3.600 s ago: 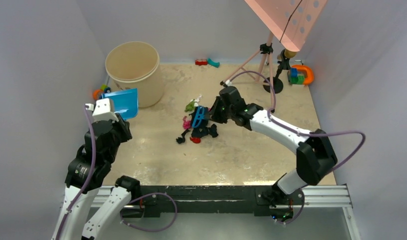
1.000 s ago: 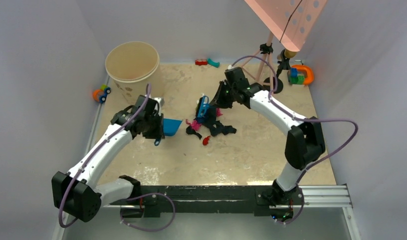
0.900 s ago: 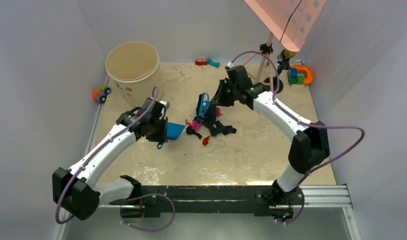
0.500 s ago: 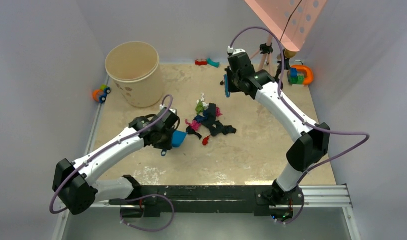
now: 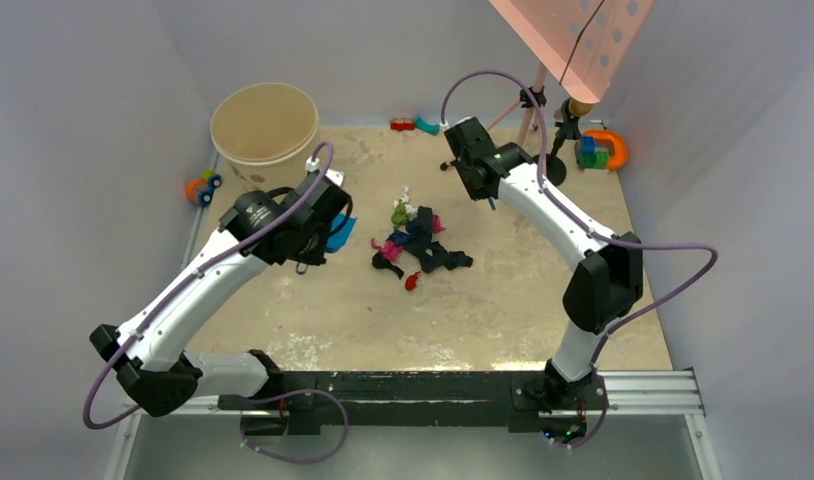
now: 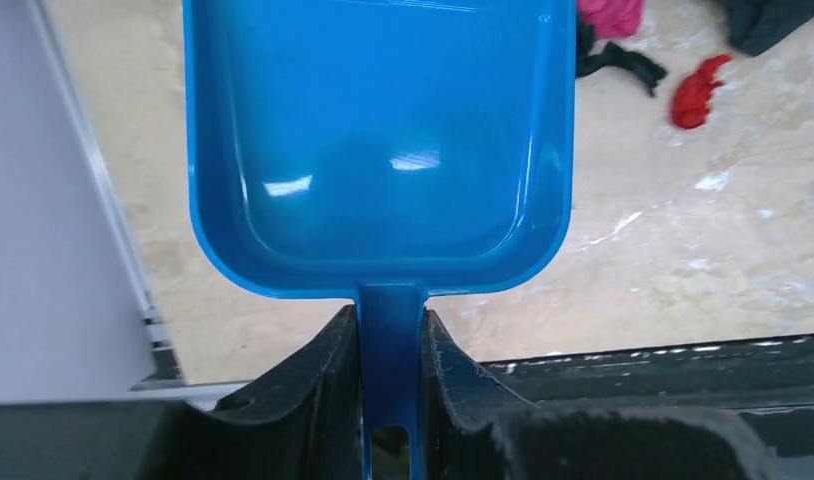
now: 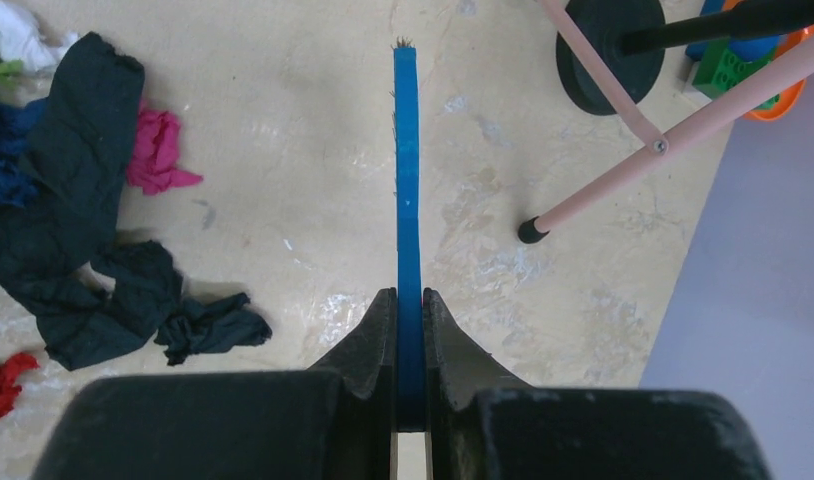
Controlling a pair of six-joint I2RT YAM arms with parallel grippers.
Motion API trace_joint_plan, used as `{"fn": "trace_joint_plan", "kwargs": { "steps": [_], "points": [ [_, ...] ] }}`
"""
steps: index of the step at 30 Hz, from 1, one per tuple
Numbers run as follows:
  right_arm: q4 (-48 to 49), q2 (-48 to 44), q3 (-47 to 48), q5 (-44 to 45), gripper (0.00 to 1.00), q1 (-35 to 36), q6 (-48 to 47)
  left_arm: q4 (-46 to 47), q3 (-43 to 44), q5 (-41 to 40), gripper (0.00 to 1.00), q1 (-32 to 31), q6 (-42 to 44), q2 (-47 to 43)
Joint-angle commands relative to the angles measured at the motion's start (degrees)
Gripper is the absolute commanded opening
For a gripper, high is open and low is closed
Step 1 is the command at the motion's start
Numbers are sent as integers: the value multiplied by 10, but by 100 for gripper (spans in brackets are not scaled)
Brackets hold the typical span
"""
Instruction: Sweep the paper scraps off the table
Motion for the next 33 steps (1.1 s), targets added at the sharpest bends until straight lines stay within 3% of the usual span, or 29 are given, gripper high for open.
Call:
{"fn": "trace_joint_plan", "kwargs": {
  "steps": [1, 4, 7, 14, 20, 33],
  "points": [
    [19, -44, -13, -27, 0, 2, -18, -94, 39, -22, 0, 2, 46, 15],
    [4, -45, -9, -42, 0, 3, -24, -44, -13, 70, 0, 1, -14, 2],
    [-24, -34, 2, -33, 0, 3, -21, 103, -146, 139, 0, 0, -72, -37],
    [-26, -26, -20, -53, 0, 3, -22, 263, -278, 79, 0, -41, -167, -78],
    [-34, -21, -25, -50, 0, 4, -20, 269, -294, 45, 0, -62, -135, -84],
    [-51, 18, -42, -74, 0, 5, -12, 357, -365, 112, 0, -62, -61, -57]
  ]
}}
